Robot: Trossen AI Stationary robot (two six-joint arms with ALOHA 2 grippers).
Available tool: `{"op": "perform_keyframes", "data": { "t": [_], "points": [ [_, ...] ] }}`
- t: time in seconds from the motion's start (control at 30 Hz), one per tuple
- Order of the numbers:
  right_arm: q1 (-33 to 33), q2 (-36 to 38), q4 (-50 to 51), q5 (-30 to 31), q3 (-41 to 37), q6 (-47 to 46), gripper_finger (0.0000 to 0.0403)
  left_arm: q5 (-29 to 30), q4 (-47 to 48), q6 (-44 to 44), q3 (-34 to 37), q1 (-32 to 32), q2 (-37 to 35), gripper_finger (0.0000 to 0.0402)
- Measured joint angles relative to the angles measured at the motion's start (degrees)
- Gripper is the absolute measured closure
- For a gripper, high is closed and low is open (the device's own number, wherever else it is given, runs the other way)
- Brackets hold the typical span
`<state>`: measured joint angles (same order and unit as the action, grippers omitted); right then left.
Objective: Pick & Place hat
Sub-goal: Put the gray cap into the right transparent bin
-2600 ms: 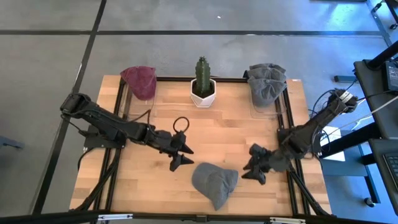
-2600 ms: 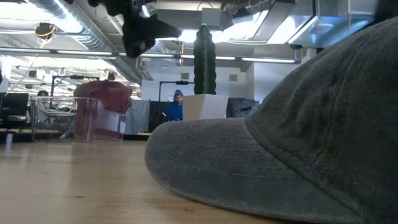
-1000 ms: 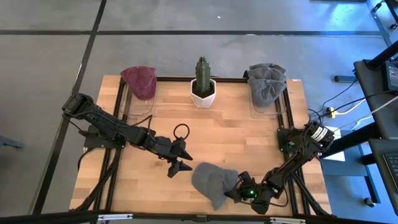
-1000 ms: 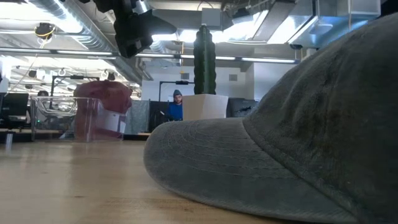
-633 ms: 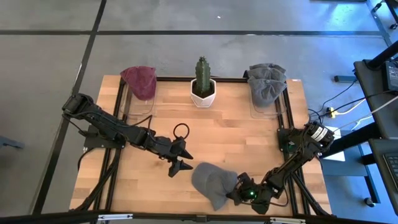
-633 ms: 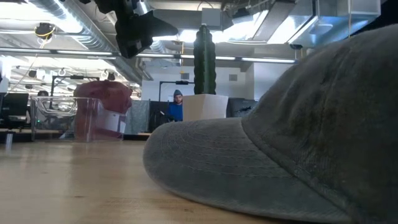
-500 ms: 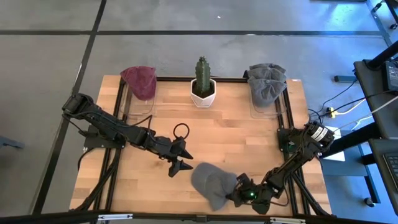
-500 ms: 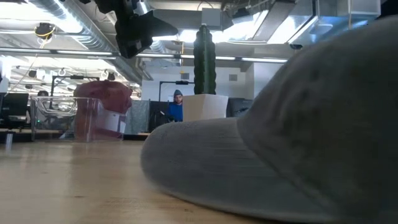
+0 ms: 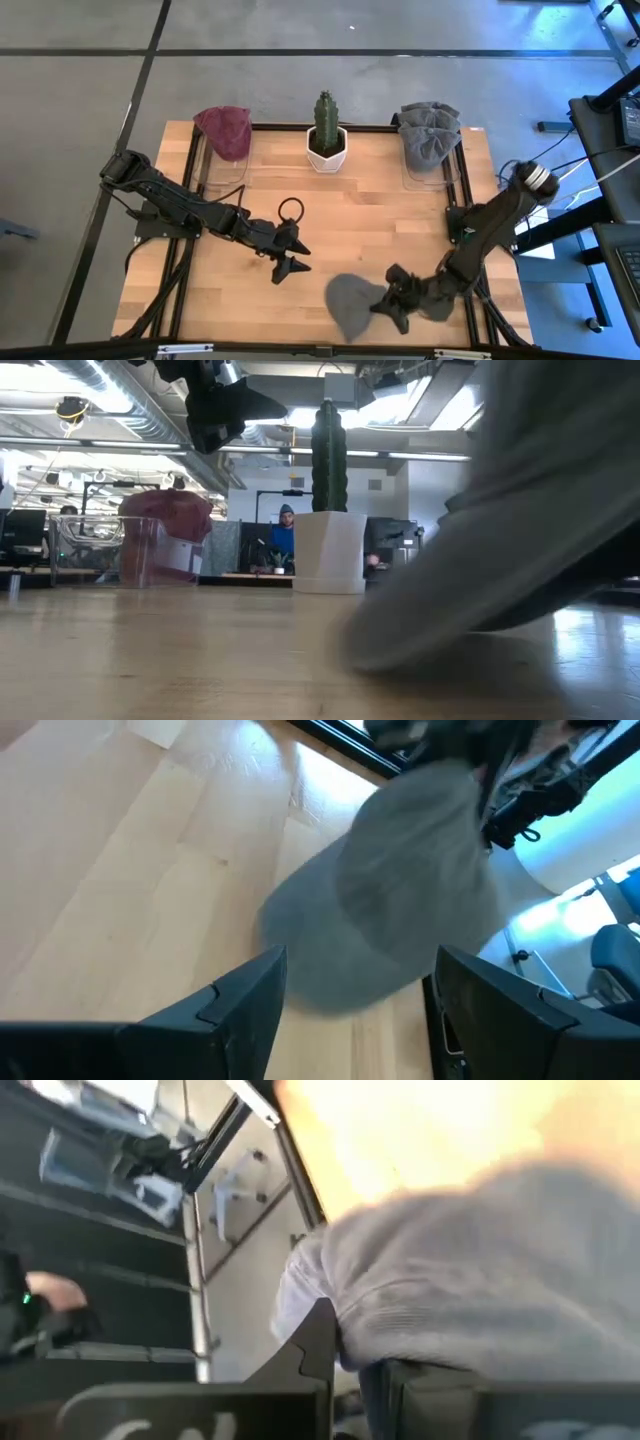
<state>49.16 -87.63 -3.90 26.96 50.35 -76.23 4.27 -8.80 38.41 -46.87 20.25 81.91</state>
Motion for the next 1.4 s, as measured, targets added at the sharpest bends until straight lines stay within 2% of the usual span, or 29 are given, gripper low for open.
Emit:
{"op": "perform_keyframes", "data": {
  "t": [0.2, 0.33, 0.43, 0.5, 0.6, 0.8, 0.87, 1.07, 1.13, 1.27, 1.4],
  "points": [
    [-6.2, 11.1, 25.8, -10.1, 9.9, 10.8, 0.0377, 1.6, 0.0, 0.5, 0.0, -0.1, 0.0, 0.0151],
    [-10.5, 13.1, 46.5, -15.0, 20.3, 19.0, 0.0377, 2.7, 0.0, 1.4, 0.0, -0.1, 0.0, 0.0151],
    [-13.6, 13.0, 58.2, -16.4, 27.2, 25.7, 0.0377, 3.9, 0.0, 2.0, 0.0, -0.1, 0.0, 0.0151],
    [-15.8, 13.1, 61.8, -16.7, 30.1, 29.7, 0.0377, 4.5, 0.0, 2.9, 0.0, -0.1, 0.0, 0.0151],
    [-19.3, 13.0, 66.2, -20.9, 33.3, 36.4, 0.0377, 5.3, 0.0, 3.0, 0.0, -0.1, 0.0, 0.0151],
    [-27.1, 12.4, 71.8, -39.2, 34.3, 48.9, 0.0377, 6.2, 0.0, 4.4, 0.0, -0.1, 0.0, 0.0151],
    [-28.7, 11.4, 76.7, -42.6, 34.3, 52.5, 0.0377, 6.4, 0.0, 4.4, 0.0, -0.1, 0.0, 0.0151],
    [-30.9, 6.9, 94.3, -43.6, 34.2, 61.7, 0.0377, 6.6, 0.0, 4.4, 0.0, -0.2, 0.0, 0.0151],
    [-31.1, 6.1, 93.2, -44.6, 33.5, 62.8, 0.0377, 6.6, 0.0, 4.4, 0.0, -0.2, 0.0, 0.0151],
    [-31.4, 4.5, 92.3, -51.5, 33.6, 66.1, 0.0377, 6.6, 0.4, 4.4, 0.0, -0.2, 0.0, 0.0151],
    [-31.4, 1.8, 93.8, -48.5, 33.6, 69.6, 0.0377, 6.6, 1.4, 3.7, 0.0, -0.2, 0.0, 0.0151]
  ]
}}
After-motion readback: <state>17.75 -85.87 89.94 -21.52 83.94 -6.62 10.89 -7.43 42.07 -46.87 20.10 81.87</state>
